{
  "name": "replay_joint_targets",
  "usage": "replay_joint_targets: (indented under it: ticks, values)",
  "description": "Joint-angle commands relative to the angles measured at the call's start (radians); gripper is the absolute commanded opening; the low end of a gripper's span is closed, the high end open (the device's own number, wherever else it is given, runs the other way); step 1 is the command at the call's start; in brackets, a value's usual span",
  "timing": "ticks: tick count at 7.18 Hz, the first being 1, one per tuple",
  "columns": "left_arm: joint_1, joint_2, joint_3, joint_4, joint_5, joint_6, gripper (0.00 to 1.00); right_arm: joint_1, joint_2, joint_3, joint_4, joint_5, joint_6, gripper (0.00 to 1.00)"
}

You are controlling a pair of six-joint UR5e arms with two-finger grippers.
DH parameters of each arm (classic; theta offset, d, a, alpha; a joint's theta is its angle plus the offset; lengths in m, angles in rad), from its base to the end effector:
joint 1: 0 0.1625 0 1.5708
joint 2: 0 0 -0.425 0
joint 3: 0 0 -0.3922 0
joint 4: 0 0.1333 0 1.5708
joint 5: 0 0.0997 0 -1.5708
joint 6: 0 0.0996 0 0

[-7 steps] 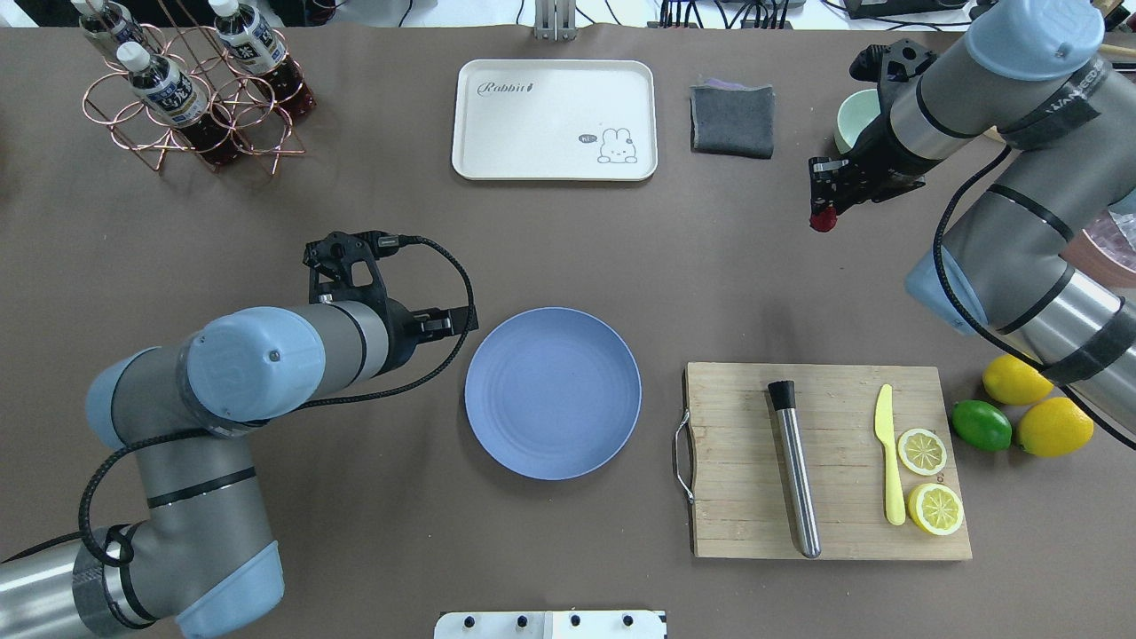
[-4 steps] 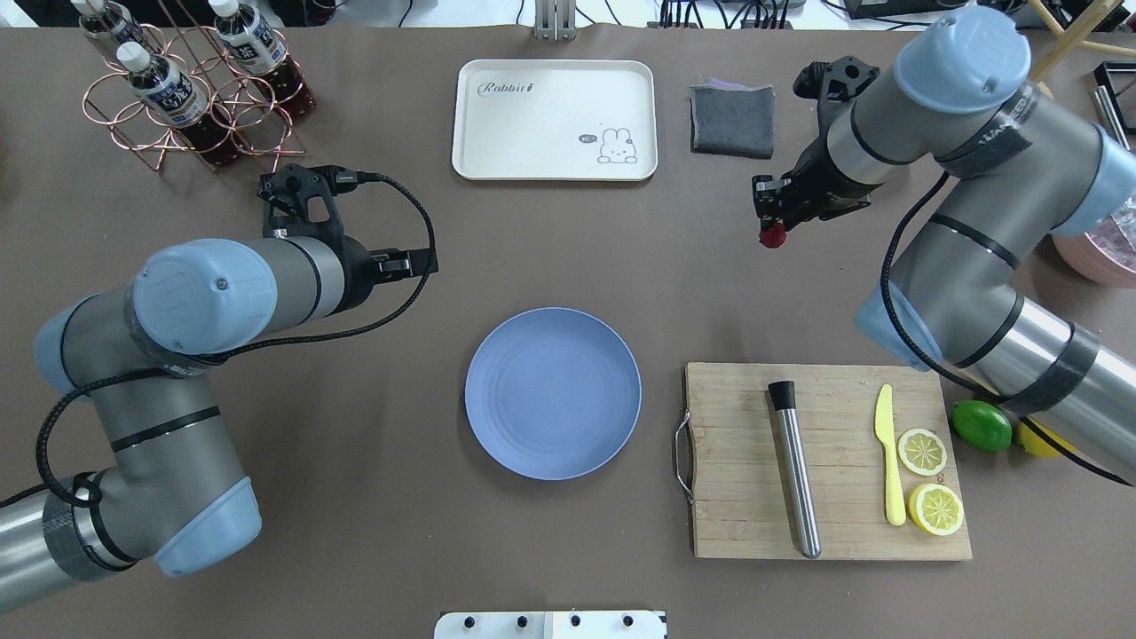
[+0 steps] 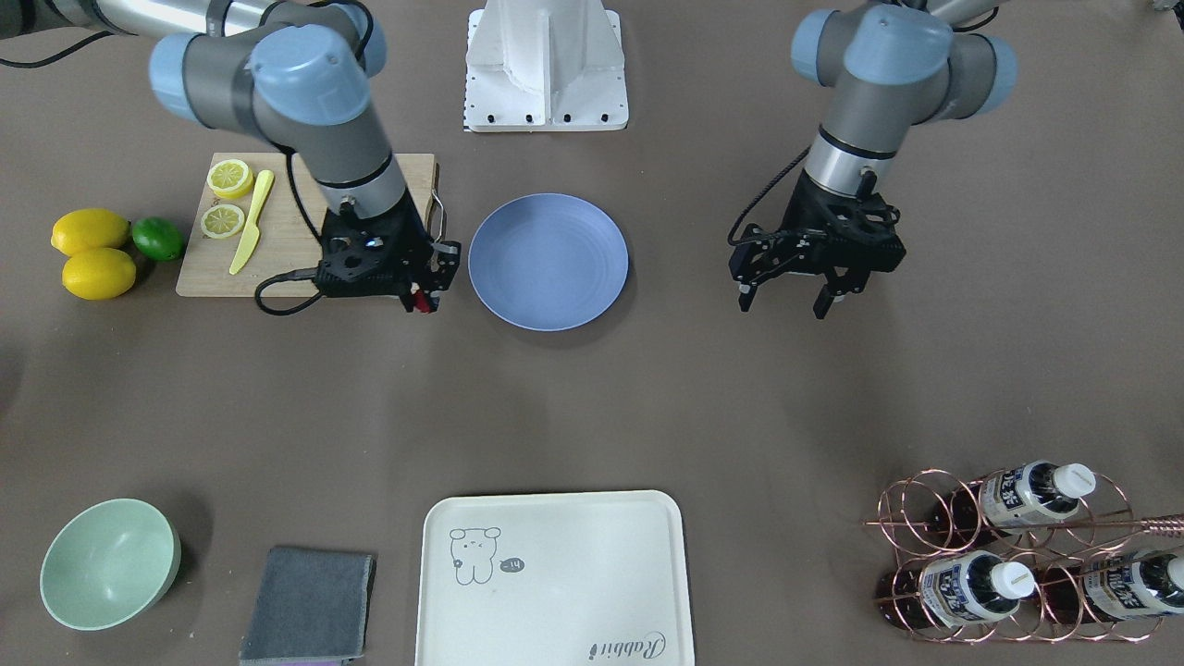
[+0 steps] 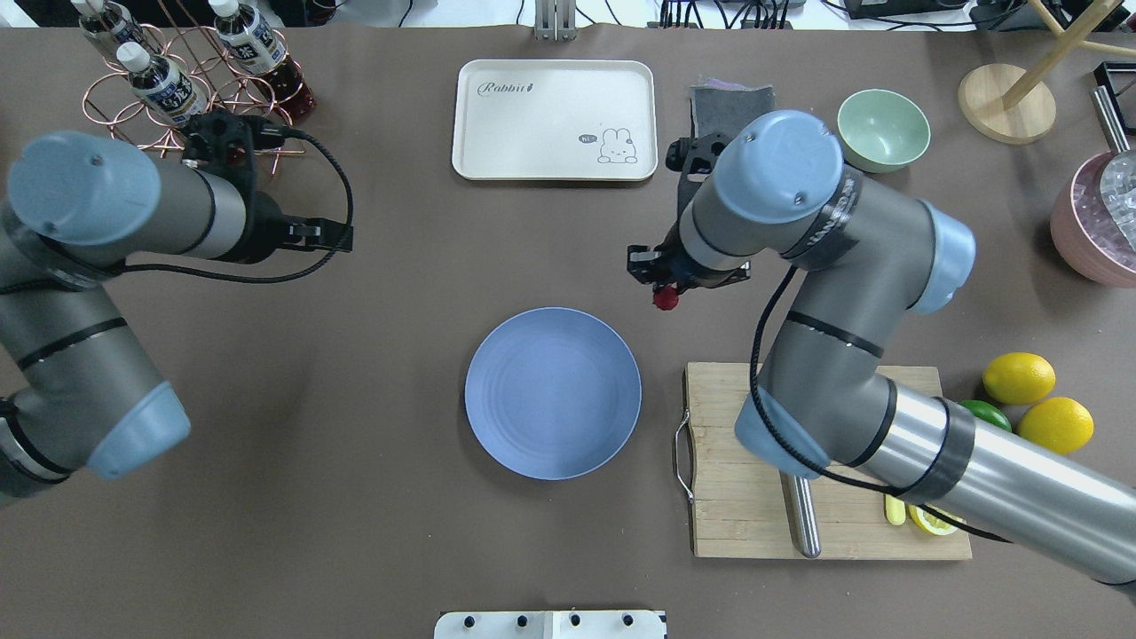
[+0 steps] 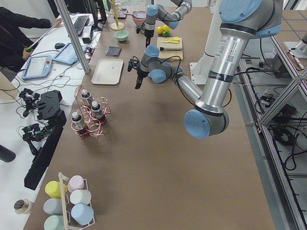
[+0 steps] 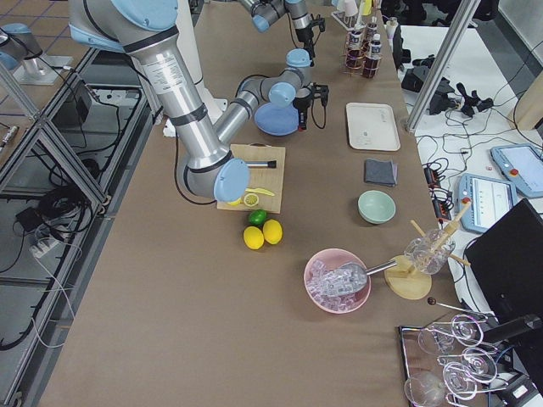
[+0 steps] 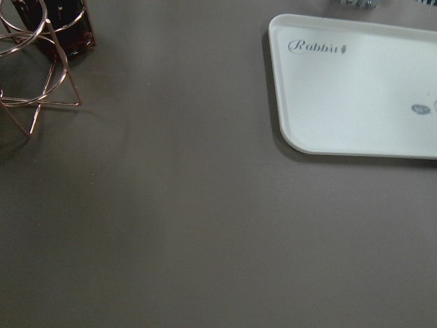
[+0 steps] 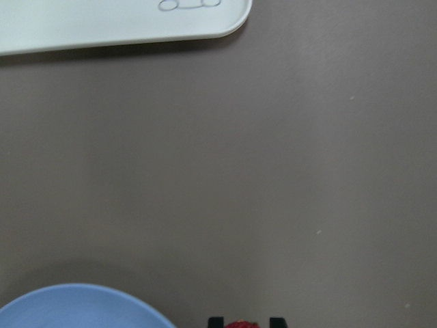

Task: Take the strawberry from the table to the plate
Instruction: 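Carry the strawberry over the blue plate with the right gripper while the left arm retracts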

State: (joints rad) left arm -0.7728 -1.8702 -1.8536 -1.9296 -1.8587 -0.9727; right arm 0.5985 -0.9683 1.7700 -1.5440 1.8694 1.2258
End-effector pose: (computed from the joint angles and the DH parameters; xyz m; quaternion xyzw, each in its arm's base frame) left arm 0.3483 -0.4863 0.3286 0.1850 0.4283 -0.0122 0.8844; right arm -0.4794 -0.4528 0.2217 0.0596 -0.4164 0.0550 0.9055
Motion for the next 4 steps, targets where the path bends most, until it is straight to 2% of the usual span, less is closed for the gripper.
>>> replay_joint_targets:
  ticks: [1,2,4]
  values:
    - [-0.136,0.057,0.034,0.004,-0.146,0.208,0.98,-0.129,0.101,-0.003,-0.082,-0.093,0.101,0.0]
    - [-0.22,0.078,0.04,0.052,-0.218,0.306,0.98,-0.179,0.126,-0.012,-0.099,-0.128,0.127,0.0]
    - [-0.392,0.072,0.037,0.267,-0.229,0.649,0.98,-0.236,0.131,-0.021,-0.094,-0.168,0.136,0.0]
